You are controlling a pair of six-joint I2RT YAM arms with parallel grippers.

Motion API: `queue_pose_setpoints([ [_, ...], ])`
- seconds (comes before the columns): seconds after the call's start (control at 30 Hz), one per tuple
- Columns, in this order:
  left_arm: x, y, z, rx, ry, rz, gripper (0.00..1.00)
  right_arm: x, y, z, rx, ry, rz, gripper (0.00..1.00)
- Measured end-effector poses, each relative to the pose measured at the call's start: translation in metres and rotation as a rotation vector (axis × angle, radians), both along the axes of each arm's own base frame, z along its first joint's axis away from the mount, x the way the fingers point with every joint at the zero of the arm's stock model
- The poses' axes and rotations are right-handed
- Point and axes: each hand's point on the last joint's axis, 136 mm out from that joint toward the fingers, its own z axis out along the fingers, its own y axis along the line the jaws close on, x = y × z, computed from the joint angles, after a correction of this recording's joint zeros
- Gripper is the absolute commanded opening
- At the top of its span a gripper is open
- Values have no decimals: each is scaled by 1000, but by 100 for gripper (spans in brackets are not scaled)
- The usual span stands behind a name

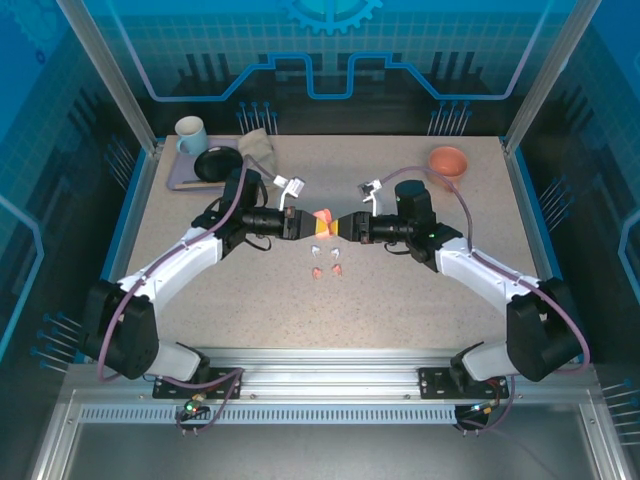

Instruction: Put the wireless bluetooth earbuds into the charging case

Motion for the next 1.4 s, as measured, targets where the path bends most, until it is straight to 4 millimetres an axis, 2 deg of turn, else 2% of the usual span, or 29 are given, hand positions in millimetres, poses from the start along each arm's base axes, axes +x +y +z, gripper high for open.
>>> queue_pose_setpoints([
  [0.2, -1, -2, 6, -16, -2, -23, 2, 0, 1, -3, -3, 1, 9, 31],
  [0.4, 0, -4, 0, -13, 20, -30, 2, 2, 4, -9, -5, 21, 23, 24],
  [0.5, 1, -4, -2, -11, 24, -29, 2, 4, 7, -9, -2, 26, 33, 18],
  [0.67, 2, -2, -2, -9, 16, -27, 5, 4, 9, -9, 0, 22, 49, 0],
  [0.77, 2, -2, -3, -7, 13, -28, 16, 5, 9, -10, -2, 26, 48, 0],
  [0.9, 3, -3, -4, -5, 3, -32, 44, 5, 8, -10, -2, 26, 46, 0],
  [0.93, 2, -3, -4, -5, 6, -35, 54, 6, 8, -10, -3, 26, 43, 0],
  [1.03, 2, -4, -4, 3, 4, -40, 71, 10, 4, -9, -15, 29, 27, 0],
  [1.2, 9, 2, 6, 24, -14, -23, 81, 26, -6, -1, -68, -4, 2, 0],
  [1.4, 39, 22, 43, 62, -98, 8, 84, 48, -12, 12, -239, -118, 33, 0],
])
